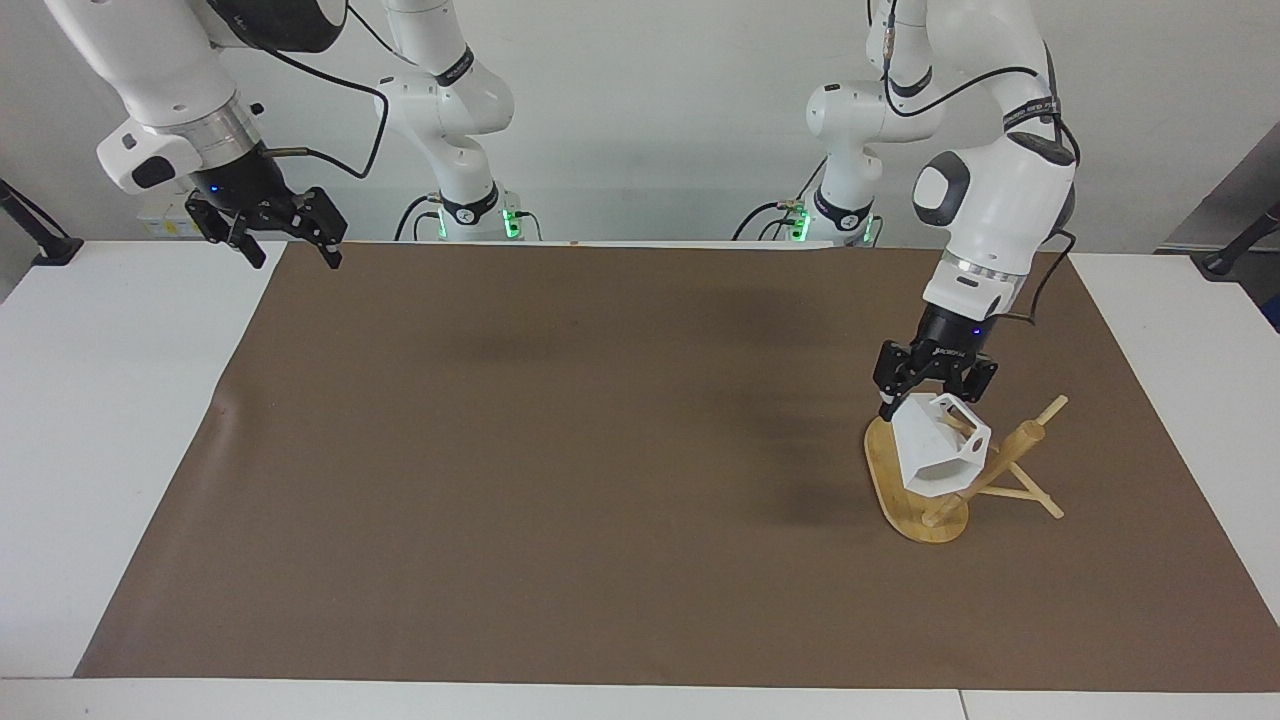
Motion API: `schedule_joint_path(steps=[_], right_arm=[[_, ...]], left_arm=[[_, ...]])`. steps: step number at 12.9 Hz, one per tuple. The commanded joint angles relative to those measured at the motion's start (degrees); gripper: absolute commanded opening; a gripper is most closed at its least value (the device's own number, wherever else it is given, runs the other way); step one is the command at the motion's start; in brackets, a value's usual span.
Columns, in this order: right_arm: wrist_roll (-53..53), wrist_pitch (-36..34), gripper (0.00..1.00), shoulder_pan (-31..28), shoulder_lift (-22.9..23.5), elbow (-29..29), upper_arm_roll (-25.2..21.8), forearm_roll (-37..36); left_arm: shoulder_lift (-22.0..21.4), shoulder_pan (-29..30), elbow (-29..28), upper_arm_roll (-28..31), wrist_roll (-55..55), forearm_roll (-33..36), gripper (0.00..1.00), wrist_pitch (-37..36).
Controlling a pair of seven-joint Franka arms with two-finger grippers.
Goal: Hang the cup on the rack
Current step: 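Lower the cup handle onto the peg with the left gripper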
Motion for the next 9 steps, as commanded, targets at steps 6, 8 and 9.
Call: schedule_joint_path(steps=[6, 8, 9], right_arm=[[1.0, 0.0, 1.0, -0.1, -0.8, -0.4, 0.3, -0.6], [1.0, 0.0, 1.0, -0.1, -0.8, -0.4, 0.3, -0.6], [1.0, 0.0, 1.0, -0.1, -0.8, -0.4, 0.3, -0.6]], left_arm=[[0.4, 1.4, -0.1, -0.3, -6.1, 1.5, 0.0, -1.8], [0.8, 1.3, 0.5, -0.3, -5.4, 1.5, 0.99, -1.5], [0.9, 1.2, 1.0, -0.3, -5.2, 1.6, 1.0, -1.8]])
